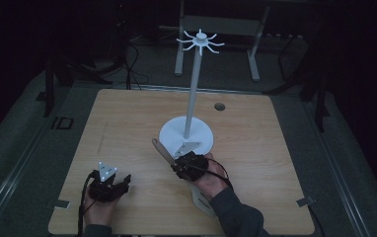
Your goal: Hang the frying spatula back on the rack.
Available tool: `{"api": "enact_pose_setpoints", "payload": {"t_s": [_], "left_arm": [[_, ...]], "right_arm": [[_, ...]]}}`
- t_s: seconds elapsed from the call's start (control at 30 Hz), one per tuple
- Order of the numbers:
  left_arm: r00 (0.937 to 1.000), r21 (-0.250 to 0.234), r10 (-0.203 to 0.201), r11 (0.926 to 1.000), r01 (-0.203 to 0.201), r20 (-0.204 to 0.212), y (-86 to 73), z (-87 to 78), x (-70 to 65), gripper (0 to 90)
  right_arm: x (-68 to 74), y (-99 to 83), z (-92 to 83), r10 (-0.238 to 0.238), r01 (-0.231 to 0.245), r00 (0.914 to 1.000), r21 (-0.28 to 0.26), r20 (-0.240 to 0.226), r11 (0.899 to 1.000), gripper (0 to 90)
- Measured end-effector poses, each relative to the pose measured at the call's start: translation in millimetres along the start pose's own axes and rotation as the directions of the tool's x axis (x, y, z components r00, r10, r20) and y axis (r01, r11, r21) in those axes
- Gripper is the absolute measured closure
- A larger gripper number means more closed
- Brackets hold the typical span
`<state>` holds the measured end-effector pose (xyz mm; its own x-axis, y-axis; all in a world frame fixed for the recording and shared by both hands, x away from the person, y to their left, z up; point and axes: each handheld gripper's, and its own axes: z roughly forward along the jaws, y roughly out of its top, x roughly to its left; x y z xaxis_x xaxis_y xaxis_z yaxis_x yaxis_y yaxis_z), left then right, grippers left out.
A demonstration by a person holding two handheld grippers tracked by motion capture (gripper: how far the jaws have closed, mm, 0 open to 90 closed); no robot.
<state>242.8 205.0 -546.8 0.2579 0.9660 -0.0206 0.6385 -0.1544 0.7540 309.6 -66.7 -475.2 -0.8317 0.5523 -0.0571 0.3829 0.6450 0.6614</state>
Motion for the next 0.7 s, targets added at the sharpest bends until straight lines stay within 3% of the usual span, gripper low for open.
{"api": "enact_pose_setpoints", "payload": {"t_s": [0.23,0.7], "left_arm": [[1.0,0.001,0.002,1.0,-0.002,-0.001,-0.3,-1.0,0.2,41.7],[1.0,-0.001,0.005,1.0,-0.005,-0.004,-0.4,-1.7,0.2,41.8]], "right_arm": [[-3.4,0.1,-10.3,0.016,-0.016,0.9998,-0.042,0.015,0.999,74.3],[-16.1,-3.0,-35.4,0.053,-0.04,0.9963,-0.175,0.068,0.984,74.4]]}}
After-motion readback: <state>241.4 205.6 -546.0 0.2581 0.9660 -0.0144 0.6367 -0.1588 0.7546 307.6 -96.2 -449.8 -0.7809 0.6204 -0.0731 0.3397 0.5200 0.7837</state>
